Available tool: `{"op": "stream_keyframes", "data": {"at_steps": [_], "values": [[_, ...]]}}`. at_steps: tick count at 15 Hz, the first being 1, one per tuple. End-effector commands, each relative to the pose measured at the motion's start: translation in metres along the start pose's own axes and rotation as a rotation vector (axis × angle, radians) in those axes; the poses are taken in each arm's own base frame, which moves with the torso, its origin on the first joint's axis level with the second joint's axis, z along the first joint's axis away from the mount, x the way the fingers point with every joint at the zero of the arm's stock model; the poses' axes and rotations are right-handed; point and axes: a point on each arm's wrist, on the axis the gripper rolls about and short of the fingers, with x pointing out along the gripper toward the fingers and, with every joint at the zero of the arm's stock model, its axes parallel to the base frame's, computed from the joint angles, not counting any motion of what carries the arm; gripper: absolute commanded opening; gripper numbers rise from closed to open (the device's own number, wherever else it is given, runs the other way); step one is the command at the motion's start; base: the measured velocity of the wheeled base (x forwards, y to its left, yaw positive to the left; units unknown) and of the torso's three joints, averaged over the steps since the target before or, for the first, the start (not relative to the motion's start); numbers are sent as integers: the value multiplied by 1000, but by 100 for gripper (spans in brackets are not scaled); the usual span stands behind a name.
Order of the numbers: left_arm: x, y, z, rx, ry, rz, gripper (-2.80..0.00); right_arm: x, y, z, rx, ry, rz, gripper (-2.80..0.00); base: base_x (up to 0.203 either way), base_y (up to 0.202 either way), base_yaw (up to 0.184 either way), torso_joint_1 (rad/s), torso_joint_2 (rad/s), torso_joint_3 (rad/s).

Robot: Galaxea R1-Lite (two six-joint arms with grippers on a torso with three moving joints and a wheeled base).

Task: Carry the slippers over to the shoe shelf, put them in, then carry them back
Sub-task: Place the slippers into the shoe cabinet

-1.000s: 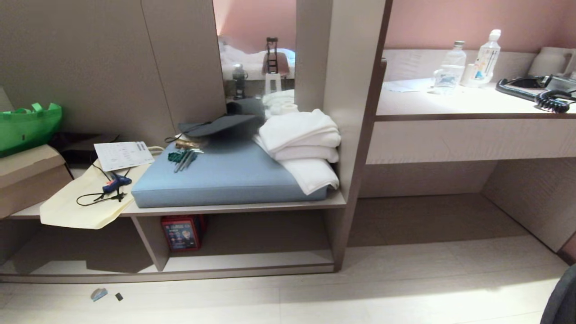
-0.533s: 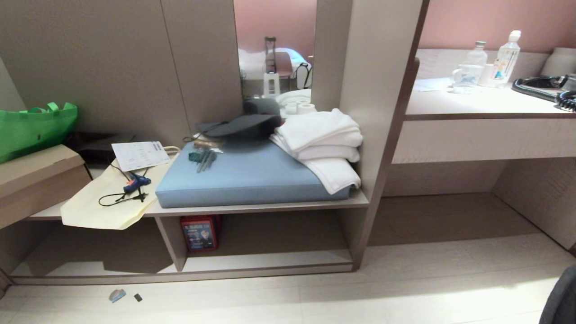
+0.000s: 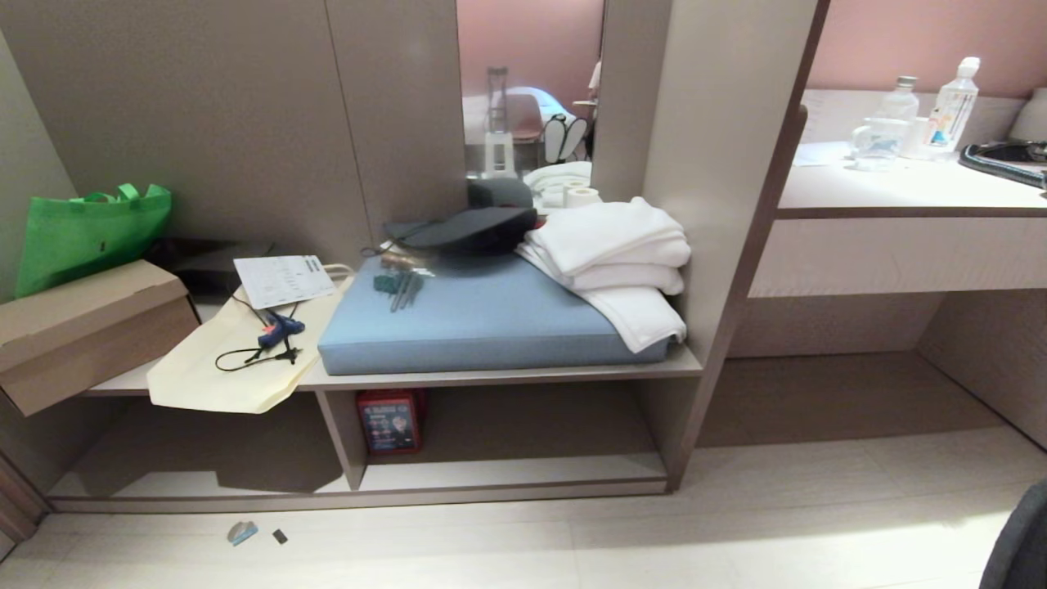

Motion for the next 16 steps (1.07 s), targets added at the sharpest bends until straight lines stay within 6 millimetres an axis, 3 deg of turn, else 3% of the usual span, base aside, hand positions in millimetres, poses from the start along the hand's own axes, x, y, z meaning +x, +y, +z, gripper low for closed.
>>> {"op": "stream_keyframes", "data": {"at_steps": [1, 8, 16], "values": [[0, 0, 0, 0, 1, -1, -280, 0, 0, 0, -1, 2, 0, -280, 0, 0, 0, 0, 0, 0], [0, 0, 0, 0, 1, -1, -280, 0, 0, 0, -1, 1, 0, -280, 0, 0, 0, 0, 0, -15], [0, 0, 0, -2, 1, -1, -280, 0, 0, 0, -1, 1, 0, -280, 0, 0, 0, 2, 2, -193]]}}
